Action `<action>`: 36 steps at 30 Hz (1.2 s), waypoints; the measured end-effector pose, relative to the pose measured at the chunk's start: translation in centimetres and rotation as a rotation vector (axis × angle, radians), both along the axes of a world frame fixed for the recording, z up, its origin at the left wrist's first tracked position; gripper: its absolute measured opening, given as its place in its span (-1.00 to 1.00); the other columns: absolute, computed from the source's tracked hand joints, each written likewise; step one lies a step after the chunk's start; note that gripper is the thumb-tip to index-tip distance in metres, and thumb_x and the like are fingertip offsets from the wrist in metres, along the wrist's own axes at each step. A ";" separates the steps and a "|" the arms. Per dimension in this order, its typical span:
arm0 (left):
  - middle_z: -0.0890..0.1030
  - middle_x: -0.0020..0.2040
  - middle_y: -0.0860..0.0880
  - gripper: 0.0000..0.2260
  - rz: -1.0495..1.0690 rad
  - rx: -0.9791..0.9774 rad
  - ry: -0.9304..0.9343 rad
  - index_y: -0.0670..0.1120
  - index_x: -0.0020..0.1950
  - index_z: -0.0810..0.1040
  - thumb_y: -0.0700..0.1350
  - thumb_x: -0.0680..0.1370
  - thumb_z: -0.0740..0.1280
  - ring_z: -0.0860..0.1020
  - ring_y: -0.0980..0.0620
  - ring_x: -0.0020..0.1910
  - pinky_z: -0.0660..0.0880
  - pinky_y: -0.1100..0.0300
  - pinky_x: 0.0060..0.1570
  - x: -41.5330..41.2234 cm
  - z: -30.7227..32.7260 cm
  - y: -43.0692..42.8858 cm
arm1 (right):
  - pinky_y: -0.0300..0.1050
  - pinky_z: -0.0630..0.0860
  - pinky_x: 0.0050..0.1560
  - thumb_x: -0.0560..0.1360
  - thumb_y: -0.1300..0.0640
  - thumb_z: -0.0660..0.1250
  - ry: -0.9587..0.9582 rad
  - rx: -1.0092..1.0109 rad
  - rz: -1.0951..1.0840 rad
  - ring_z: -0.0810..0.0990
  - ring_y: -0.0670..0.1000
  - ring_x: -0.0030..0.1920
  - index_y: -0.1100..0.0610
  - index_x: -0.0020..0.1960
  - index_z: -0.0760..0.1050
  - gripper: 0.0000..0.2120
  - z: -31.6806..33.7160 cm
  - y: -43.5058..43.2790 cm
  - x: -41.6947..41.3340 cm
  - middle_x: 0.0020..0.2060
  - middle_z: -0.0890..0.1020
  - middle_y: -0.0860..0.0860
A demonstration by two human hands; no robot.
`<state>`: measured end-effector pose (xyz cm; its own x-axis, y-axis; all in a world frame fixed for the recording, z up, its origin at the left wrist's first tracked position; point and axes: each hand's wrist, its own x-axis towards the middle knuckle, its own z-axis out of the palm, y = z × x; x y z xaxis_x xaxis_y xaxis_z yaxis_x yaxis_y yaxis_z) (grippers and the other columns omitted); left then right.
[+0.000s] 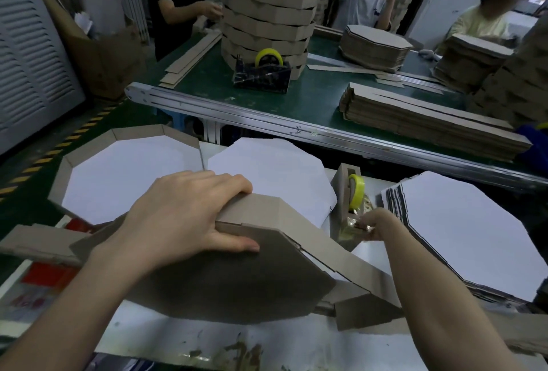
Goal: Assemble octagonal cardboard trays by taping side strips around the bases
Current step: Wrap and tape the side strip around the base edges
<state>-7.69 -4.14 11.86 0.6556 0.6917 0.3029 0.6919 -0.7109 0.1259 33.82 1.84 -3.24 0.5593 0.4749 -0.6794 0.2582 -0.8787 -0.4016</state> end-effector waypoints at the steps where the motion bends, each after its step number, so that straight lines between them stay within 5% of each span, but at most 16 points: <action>1: 0.59 -0.14 0.19 -0.36 0.000 0.008 -0.004 0.20 0.12 0.41 0.60 0.34 -0.06 0.53 0.11 -0.25 0.39 0.24 -0.37 0.0 0.0 0.0 | 0.06 0.52 0.23 0.61 0.32 0.24 0.031 0.018 -0.026 0.60 0.17 -0.06 0.35 0.15 0.38 -0.86 0.1 0.2 0.1 -0.08 0.57 0.25; 4: 0.59 -0.15 0.19 -0.38 -0.001 0.029 -0.009 0.20 0.11 0.41 0.60 0.34 -0.04 0.55 0.10 -0.26 0.43 0.21 -0.39 0.0 -0.1 0.1 | 0.06 0.52 0.23 0.62 0.28 0.25 0.197 0.140 -0.216 0.56 0.10 -0.17 0.29 -0.03 0.41 -0.92 -0.2 0.5 0.4 -0.27 0.53 0.16; 8: 0.60 -0.17 0.19 -0.38 0.000 0.050 -0.007 0.19 0.10 0.42 0.60 0.34 -0.03 0.55 0.10 -0.27 0.44 0.22 -0.41 0.1 -0.2 0.2 | 0.01 0.63 -0.26 0.61 0.22 0.27 0.304 0.438 -0.353 0.56 0.08 -0.23 0.18 -0.10 0.43 -0.89 -0.9 -0.5 -0.5 -0.16 0.54 0.12; 11: 0.60 -0.15 0.19 -0.38 -0.005 0.053 -0.015 0.20 0.11 0.41 0.60 0.34 -0.04 0.55 0.09 -0.26 0.45 0.20 -0.40 0.1 -0.2 0.1 | 0.13 0.61 0.06 0.58 0.28 0.24 0.377 0.530 -0.425 0.60 0.13 -0.05 0.21 0.03 0.45 -0.95 -0.4 -0.6 -0.7 -0.02 0.53 0.15; 13: 0.60 -0.15 0.19 -0.38 -0.007 0.060 -0.018 0.20 0.10 0.40 0.60 0.34 -0.04 0.55 0.08 -0.25 0.45 0.18 -0.40 0.1 -0.2 0.1 | 0.21 0.54 0.23 0.52 0.33 0.19 0.390 0.516 -0.470 0.60 0.18 0.06 0.24 0.15 0.45 -0.78 -0.4 -0.5 -0.6 0.06 0.53 0.20; 18: 0.60 -0.16 0.18 -0.38 -0.011 0.071 -0.027 0.21 0.10 0.39 0.60 0.33 -0.04 0.55 0.08 -0.26 0.49 0.16 -0.40 0.1 -0.2 -0.1 | 0.05 0.56 -0.02 0.57 0.32 0.20 0.395 0.571 -0.529 0.57 0.14 -0.07 0.32 0.28 0.42 -0.71 -0.4 -1.5 -1.6 0.13 0.52 0.26; 22: 0.60 -0.18 0.17 -0.39 -0.016 0.089 -0.023 0.19 0.09 0.40 0.59 0.34 -0.02 0.55 0.08 -0.29 0.46 0.18 -0.43 0.1 -0.2 -0.1 | -0.06 0.61 0.08 0.58 0.34 0.28 0.403 0.634 -0.586 0.64 0.17 0.05 0.37 0.32 0.40 -0.67 -0.4 -2.2 -2.1 0.23 0.55 0.29; 27: 0.59 -0.18 0.19 -0.39 -0.007 0.079 -0.017 0.20 0.08 0.41 0.60 0.33 -0.04 0.53 0.08 -0.28 0.46 0.18 -0.41 0.0 -0.2 -0.4 | -0.33 0.40 -0.64 0.54 0.43 0.27 0.298 0.478 -0.492 0.55 0.05 -0.32 0.44 0.33 0.36 -0.64 -0.4 -3.7 -1.5 0.02 0.55 0.29; 29: 0.59 -0.17 0.19 -0.39 -0.002 0.075 -0.016 0.20 0.08 0.40 0.60 0.33 -0.04 0.53 0.08 -0.27 0.46 0.18 -0.40 -0.1 -0.2 -0.5 | -0.30 0.40 -0.63 0.51 0.45 0.34 0.242 0.389 -0.454 0.55 0.02 -0.42 0.41 0.32 0.37 -0.60 -1.1 -3.8 -1.2 -0.07 0.57 0.25; 33: 0.59 -0.18 0.18 -0.40 0.002 0.080 0.002 0.19 0.08 0.42 0.58 0.33 0.00 0.53 0.08 -0.28 0.47 0.17 -0.41 0.0 -0.2 -0.5 | -0.22 0.36 -0.29 0.50 0.35 0.41 0.147 0.259 -0.358 0.45 -0.02 -0.32 0.37 0.29 0.43 -0.61 -2.3 -3.4 -0.3 -0.22 0.52 0.16; 36: 0.58 -0.18 0.18 -0.40 0.013 0.070 0.001 0.18 0.07 0.43 0.57 0.33 0.01 0.53 0.07 -0.27 0.48 0.15 -0.40 0.0 -0.1 -0.5 | -0.20 0.35 -0.31 0.52 0.35 0.37 0.046 0.205 -0.255 0.41 -0.02 -0.35 0.38 0.30 0.43 -0.63 -2.6 -3.4 0.0 -0.26 0.51 0.14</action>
